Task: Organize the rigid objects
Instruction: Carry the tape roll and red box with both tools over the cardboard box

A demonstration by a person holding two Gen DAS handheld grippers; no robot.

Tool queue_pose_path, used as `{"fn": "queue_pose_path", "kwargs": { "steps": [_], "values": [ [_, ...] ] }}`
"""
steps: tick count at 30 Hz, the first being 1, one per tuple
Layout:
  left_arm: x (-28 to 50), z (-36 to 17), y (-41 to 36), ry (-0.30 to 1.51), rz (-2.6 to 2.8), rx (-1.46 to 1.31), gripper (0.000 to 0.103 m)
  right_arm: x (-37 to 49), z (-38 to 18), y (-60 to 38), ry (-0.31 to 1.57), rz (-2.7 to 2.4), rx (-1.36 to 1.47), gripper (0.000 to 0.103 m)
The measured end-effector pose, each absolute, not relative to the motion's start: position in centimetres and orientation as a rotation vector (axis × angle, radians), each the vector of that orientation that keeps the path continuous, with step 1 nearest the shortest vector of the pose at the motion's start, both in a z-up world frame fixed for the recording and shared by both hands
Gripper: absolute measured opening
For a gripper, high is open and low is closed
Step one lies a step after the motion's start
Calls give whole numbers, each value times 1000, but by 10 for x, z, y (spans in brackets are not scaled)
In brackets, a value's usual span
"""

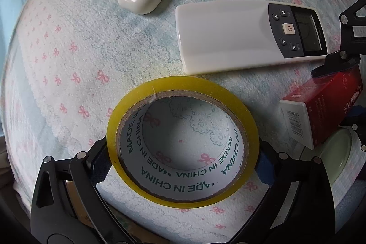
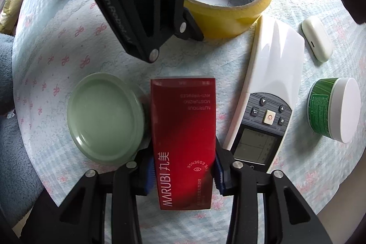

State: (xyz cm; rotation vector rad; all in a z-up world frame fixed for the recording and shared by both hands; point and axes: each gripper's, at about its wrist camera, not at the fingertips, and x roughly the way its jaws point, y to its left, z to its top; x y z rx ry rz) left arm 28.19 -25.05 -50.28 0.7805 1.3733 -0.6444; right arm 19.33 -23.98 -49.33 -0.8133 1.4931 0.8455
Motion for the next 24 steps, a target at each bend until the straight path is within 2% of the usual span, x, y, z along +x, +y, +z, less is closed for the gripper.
{"fn": "queue_pose_path", "kwargs": {
  "steps": [5, 15, 24],
  "values": [
    [283, -491, -235, 1377, -631, 749, 99, 199, -489, -256, 1515, 796, -766, 37],
    [278, -460, -208, 1379, -571, 649, 99, 210, -476, -300, 1581, 637, -480, 37],
    [271, -393, -172, 1327, -535, 547, 99, 221, -431, -323, 1545, 504, -281, 37]
  ]
}}
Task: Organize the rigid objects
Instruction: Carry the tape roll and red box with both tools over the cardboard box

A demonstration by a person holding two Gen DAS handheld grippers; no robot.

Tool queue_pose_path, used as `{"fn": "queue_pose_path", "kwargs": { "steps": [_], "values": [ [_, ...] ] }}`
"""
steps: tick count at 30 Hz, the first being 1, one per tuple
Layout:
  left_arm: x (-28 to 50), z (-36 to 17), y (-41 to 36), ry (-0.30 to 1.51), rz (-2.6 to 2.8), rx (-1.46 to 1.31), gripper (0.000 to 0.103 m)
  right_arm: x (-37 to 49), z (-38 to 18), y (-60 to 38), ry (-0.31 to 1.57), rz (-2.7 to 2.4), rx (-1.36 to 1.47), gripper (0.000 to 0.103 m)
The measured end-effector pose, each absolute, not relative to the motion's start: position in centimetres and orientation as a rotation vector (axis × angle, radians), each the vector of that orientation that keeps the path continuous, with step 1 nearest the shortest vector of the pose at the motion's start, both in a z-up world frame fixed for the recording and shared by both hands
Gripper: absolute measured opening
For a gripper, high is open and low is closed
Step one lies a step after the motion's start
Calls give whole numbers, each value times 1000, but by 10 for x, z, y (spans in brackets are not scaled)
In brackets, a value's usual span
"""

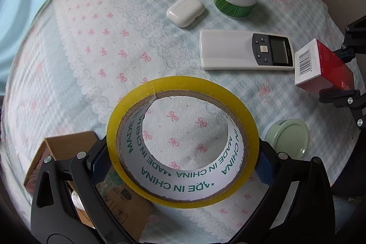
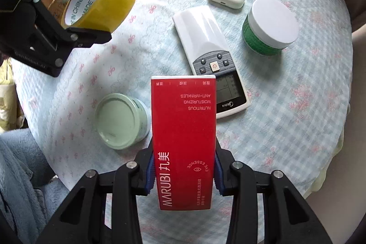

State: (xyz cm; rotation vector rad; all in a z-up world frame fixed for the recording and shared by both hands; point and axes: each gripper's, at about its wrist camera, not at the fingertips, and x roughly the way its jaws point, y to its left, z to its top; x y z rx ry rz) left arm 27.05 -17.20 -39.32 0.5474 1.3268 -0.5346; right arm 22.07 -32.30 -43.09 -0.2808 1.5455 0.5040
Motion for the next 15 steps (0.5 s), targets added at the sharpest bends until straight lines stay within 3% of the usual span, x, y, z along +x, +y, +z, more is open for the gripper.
{"fn": "queue_pose_path", "kwargs": {
  "steps": [15],
  "values": [
    [244, -286, -79, 1201, -425, 398, 99, 209, -321, -275, 1425, 307, -19, 37]
  ]
}}
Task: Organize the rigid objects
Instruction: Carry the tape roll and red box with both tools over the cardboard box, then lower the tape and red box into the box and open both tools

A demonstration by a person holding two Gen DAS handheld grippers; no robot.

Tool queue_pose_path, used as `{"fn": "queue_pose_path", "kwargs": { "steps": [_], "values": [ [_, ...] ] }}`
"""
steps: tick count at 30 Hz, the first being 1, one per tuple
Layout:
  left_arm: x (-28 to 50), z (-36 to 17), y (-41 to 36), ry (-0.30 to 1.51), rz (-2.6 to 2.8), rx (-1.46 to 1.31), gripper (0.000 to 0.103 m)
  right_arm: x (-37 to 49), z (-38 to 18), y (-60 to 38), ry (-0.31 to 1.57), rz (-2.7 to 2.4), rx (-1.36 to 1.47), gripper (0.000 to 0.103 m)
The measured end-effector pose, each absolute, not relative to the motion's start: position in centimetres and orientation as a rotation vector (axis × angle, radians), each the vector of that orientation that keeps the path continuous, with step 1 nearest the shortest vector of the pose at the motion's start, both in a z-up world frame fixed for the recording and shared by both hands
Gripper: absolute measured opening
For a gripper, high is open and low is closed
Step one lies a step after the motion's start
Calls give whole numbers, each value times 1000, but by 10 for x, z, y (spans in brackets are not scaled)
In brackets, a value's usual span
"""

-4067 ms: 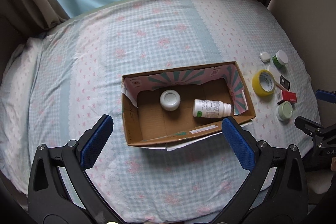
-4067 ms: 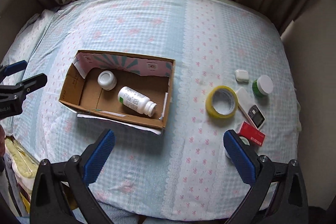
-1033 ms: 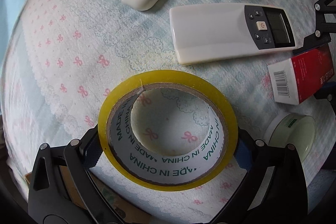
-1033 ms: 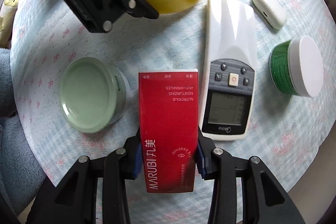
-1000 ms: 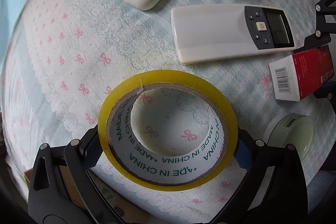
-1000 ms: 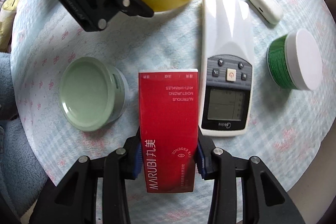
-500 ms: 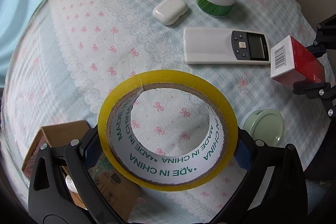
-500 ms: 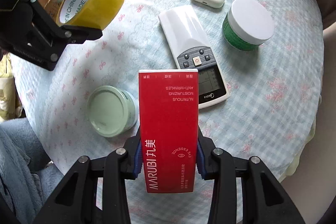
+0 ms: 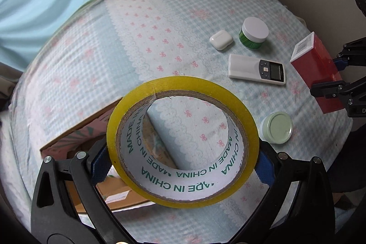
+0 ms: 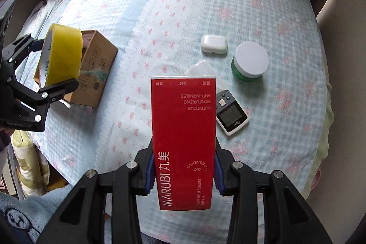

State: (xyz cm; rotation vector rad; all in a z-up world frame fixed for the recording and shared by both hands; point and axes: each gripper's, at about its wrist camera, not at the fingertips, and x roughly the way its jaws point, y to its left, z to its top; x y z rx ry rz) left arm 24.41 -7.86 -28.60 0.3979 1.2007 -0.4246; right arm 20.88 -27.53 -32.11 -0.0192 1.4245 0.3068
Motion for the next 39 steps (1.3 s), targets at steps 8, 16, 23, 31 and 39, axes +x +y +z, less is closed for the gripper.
{"fn": "queue_pose_path", "kwargs": {
  "steps": [8, 16, 23, 31, 39],
  "values": [
    [241, -247, 8, 1158, -343, 315, 99, 216, -273, -215, 1361, 305, 97, 37],
    [238, -227, 107, 1151, -243, 275, 99, 230, -250, -129, 1314, 369, 133, 37],
    [241, -239, 189, 1189, -185, 221, 99, 245, -252, -60, 1320, 400, 175, 37],
    [262, -296, 245, 1305, -191, 191, 99, 269, -281, 1, 1378, 384, 175, 37],
    [282, -360, 245, 1444, -195, 190, 99, 287, -341, 32, 1541, 288, 195, 37]
  ]
}}
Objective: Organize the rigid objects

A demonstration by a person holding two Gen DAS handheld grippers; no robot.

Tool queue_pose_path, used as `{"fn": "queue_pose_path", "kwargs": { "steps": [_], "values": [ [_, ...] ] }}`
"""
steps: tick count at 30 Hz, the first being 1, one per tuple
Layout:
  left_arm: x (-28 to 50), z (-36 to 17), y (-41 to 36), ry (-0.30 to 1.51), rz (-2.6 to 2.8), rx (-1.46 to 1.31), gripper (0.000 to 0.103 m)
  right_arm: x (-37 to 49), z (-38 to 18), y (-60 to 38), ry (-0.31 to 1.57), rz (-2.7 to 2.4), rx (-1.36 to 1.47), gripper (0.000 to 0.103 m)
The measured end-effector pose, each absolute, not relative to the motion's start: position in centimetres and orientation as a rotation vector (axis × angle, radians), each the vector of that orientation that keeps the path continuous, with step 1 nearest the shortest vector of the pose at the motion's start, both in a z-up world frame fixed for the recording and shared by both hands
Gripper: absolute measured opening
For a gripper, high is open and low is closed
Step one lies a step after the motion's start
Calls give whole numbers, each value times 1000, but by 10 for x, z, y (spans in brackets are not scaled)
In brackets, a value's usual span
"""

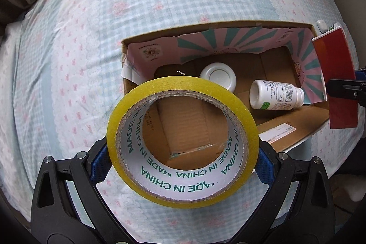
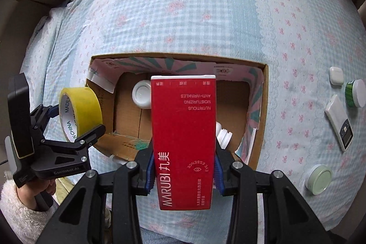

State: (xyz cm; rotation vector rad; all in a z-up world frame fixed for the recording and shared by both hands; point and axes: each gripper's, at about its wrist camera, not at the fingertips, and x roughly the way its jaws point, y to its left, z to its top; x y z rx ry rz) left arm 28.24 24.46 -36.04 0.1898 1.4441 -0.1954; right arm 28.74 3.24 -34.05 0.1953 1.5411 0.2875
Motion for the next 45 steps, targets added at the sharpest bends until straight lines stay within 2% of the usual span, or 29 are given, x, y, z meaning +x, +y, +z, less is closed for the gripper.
{"fn": "queue_pose_path", "kwargs": {
  "steps": [13, 20, 21, 24, 28, 38, 45],
  "values": [
    [303, -408, 200, 1614, -334, 443, 99, 312, -409, 31, 1695, 244, 137, 37],
    [304, -414, 205, 1643, -338, 361, 100, 318, -419, 29, 1707, 226, 117, 38],
    [303, -413, 206, 1636, -330, 363, 101, 319, -418, 31, 1692, 222, 98, 43],
    [297, -406, 214, 1613, -324, 333, 103, 322, -408, 31, 1631, 235, 124, 103],
    [293, -395, 228, 1605, -323, 228, 103, 322, -406, 23, 1640, 235, 213, 103],
    [288, -388, 242, 1588, -278, 212, 103, 309, -396, 13, 1609, 213, 256, 103],
    [278, -360, 247, 1532, -245, 177, 103, 302, -374, 16, 1598, 225, 296, 103]
  ]
}}
